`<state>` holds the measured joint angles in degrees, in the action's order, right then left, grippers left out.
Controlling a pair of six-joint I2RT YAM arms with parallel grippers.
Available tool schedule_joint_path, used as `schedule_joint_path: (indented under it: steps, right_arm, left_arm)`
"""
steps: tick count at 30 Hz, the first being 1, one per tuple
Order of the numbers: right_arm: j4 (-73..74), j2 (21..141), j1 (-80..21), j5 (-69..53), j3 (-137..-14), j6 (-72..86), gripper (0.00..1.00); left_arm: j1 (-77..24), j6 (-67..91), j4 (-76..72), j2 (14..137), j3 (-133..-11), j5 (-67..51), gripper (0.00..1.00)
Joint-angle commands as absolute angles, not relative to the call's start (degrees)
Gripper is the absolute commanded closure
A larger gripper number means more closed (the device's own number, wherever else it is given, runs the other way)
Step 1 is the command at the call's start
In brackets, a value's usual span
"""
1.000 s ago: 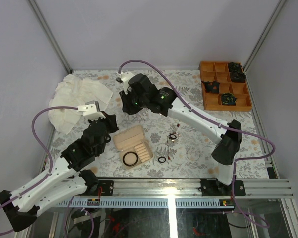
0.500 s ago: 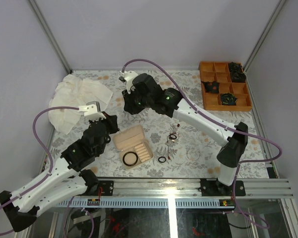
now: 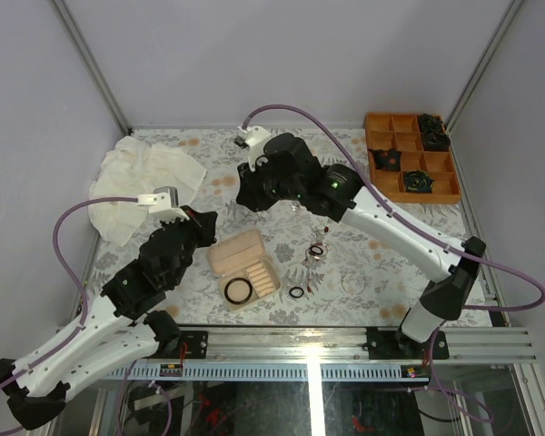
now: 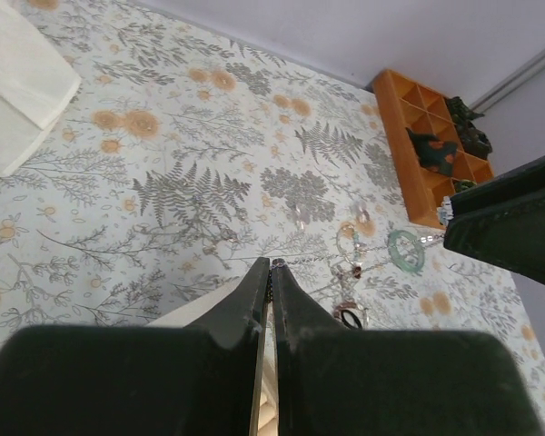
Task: Organize the mixed jewelry
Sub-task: Place the jewelry in the jewelry box.
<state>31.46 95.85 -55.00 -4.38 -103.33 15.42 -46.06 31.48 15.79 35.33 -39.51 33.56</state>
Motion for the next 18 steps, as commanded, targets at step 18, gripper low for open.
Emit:
schedule_joint_path:
  steps: [18]
  right_arm:
    - [25.80,94.81,-54.45,-6.41,-97.13,17.68,0.83]
  left_arm:
    - [-45.70,34.20,9.37,37.25,-34.19,36.10,1.00]
